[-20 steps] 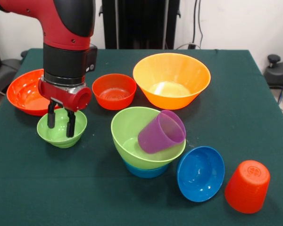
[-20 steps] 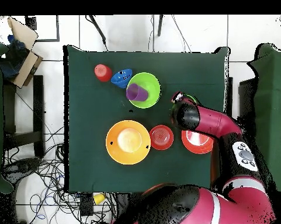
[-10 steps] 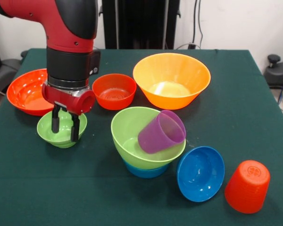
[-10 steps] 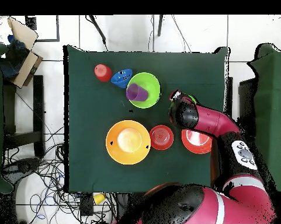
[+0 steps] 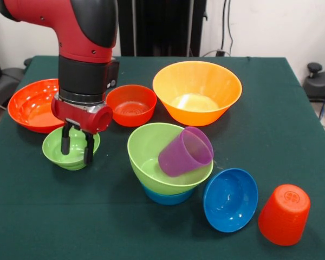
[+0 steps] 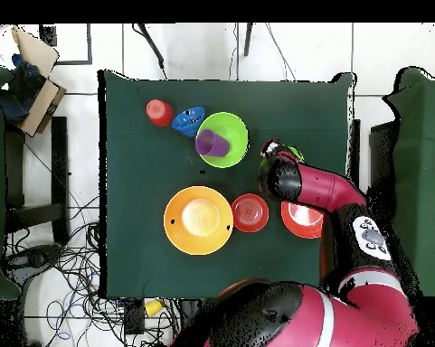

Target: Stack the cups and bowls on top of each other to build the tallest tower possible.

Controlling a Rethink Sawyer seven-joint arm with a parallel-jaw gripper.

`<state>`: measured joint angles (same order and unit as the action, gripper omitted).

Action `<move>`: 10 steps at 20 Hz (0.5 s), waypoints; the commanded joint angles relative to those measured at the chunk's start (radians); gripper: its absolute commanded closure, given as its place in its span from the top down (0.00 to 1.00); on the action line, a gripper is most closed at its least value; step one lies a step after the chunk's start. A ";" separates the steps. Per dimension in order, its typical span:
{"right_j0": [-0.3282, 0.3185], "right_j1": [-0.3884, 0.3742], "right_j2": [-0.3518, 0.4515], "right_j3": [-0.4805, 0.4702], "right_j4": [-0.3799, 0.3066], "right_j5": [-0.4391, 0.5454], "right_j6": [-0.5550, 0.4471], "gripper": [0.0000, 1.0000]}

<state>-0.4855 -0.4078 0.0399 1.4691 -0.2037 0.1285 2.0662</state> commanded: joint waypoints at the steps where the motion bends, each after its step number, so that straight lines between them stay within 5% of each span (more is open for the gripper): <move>1: 0.036 0.090 0.009 0.029 0.019 -0.031 0.136 1.00; 10: 0.085 0.135 -0.060 0.030 0.044 -0.102 0.178 1.00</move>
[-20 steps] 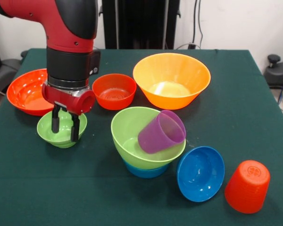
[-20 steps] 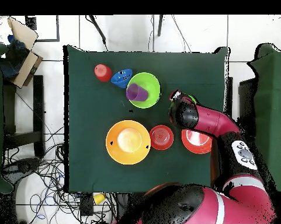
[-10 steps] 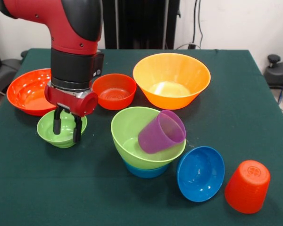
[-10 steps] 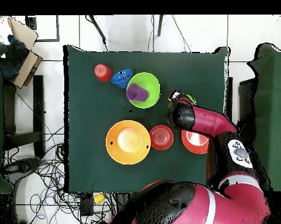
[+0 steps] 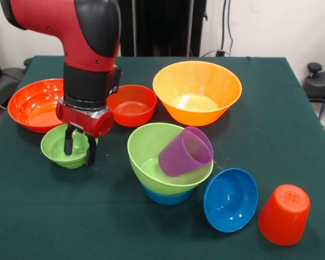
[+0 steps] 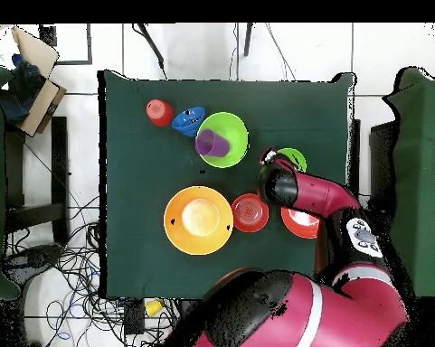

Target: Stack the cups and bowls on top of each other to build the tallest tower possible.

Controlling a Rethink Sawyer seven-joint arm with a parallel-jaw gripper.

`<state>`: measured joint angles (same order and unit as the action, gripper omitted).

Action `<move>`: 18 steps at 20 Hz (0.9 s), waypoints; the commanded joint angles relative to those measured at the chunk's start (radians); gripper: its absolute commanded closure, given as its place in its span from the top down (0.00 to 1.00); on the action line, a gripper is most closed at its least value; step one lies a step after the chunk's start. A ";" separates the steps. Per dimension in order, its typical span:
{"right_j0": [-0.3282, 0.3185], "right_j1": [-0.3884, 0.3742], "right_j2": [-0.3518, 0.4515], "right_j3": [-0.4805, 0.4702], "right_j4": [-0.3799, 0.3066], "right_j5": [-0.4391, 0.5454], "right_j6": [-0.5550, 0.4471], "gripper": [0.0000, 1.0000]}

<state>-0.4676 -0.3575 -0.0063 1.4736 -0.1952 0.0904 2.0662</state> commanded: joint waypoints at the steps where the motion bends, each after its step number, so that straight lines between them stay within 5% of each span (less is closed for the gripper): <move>1: 0.075 0.088 -0.025 0.021 0.042 -0.062 0.178 1.00; 7: 0.070 0.086 -0.027 0.018 0.062 -0.015 0.139 1.00; 11: 0.009 0.073 0.061 0.046 0.056 0.043 0.090 1.00; 12: -0.011 0.069 0.087 0.055 0.045 0.038 0.075 0.00; 16: -0.033 0.034 0.103 0.061 0.045 0.119 0.034 0.00; 18: -0.043 -0.063 0.104 0.095 0.051 0.206 0.005 0.00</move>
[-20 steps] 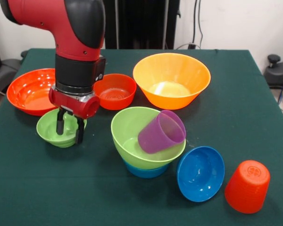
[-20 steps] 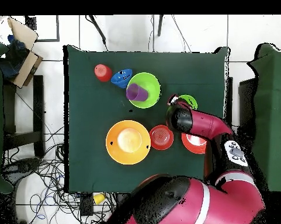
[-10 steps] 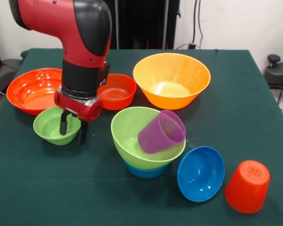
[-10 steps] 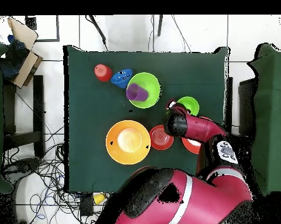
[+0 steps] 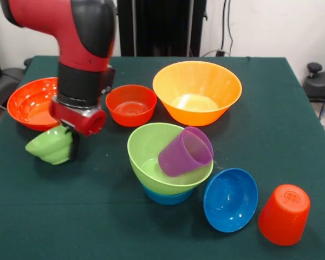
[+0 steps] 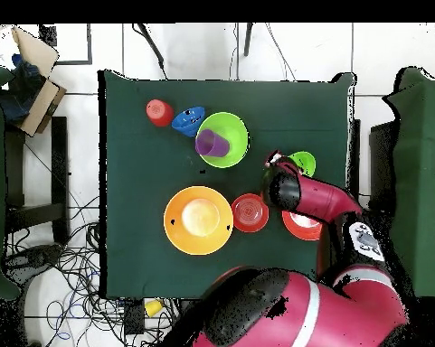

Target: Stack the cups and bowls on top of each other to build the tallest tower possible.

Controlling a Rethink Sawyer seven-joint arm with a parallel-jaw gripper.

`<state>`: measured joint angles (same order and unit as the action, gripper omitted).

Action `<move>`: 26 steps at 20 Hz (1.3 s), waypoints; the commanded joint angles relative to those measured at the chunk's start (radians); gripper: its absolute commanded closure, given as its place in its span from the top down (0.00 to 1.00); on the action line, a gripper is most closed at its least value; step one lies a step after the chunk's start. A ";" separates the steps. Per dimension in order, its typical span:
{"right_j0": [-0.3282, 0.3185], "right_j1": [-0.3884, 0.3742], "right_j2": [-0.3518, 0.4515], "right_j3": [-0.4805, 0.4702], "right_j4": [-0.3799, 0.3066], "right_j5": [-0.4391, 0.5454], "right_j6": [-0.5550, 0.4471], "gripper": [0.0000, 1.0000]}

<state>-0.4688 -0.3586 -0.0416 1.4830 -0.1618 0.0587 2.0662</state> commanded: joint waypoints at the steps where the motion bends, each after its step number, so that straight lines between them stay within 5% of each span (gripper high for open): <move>1: -0.039 -0.101 0.132 0.091 0.015 0.259 -0.004 0.00; 6: -0.086 -0.324 0.210 0.091 0.042 0.484 -0.118 0.00; 11: -0.053 -0.403 0.228 0.032 0.072 0.632 -0.098 0.00; 16: 0.003 -0.462 0.245 -0.041 0.117 0.890 -0.071 0.00; 19: 0.056 -0.498 0.219 -0.038 0.122 0.908 -0.014 0.00; 21: 0.078 -0.498 0.223 -0.010 0.129 0.836 0.005 0.00; 26: 0.174 -0.403 0.180 -0.085 0.095 0.750 0.085 0.00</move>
<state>-0.4057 -0.8293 0.0664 1.4486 -0.0378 0.8191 2.0662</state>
